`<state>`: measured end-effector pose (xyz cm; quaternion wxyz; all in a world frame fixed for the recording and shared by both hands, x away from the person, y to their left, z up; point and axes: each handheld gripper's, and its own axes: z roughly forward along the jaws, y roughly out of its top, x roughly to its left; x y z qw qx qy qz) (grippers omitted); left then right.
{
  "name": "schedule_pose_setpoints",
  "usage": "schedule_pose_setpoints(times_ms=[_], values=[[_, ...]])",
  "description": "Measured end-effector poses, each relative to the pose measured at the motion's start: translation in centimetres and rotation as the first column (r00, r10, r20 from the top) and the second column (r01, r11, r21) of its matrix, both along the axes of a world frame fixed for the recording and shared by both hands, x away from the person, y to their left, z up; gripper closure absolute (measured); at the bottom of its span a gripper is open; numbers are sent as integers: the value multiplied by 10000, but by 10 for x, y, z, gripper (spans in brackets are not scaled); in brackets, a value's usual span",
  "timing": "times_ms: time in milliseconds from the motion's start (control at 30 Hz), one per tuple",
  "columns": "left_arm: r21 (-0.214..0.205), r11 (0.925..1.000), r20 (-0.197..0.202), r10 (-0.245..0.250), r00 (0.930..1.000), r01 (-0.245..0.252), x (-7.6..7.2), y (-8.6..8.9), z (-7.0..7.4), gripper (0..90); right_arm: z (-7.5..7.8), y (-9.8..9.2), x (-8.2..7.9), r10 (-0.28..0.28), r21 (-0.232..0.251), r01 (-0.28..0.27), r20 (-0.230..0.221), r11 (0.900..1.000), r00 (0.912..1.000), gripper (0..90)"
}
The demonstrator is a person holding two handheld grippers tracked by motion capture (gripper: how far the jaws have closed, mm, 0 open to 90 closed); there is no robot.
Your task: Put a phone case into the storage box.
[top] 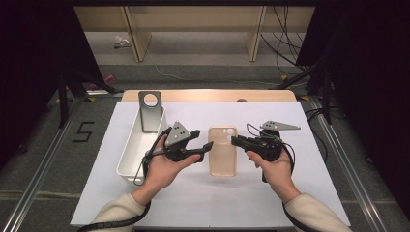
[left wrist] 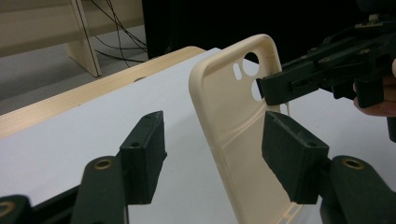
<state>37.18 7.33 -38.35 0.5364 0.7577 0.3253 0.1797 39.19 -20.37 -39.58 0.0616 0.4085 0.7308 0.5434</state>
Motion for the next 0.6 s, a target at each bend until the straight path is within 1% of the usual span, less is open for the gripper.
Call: schedule_pose_setpoints(times_ms=[267, 367, 600], values=[[-61, 9999, -5, 131, 9999, -131, 3, -3, 1, 421, 0, 2, 0, 10, 9, -10, -32, 10000, 10000, 818], [-186, 9997, -80, 158, 9998, -160, 5, -5, 0, 436, 0, 3, -1, 40, 13, -40, -26, 10000, 10000, 818], [-280, 9990, -147, 350, 9993, -354, 8, -4, -1, 529, -1, 5, -1, 47, -4, -47, -16, 10000, 10000, 818]])
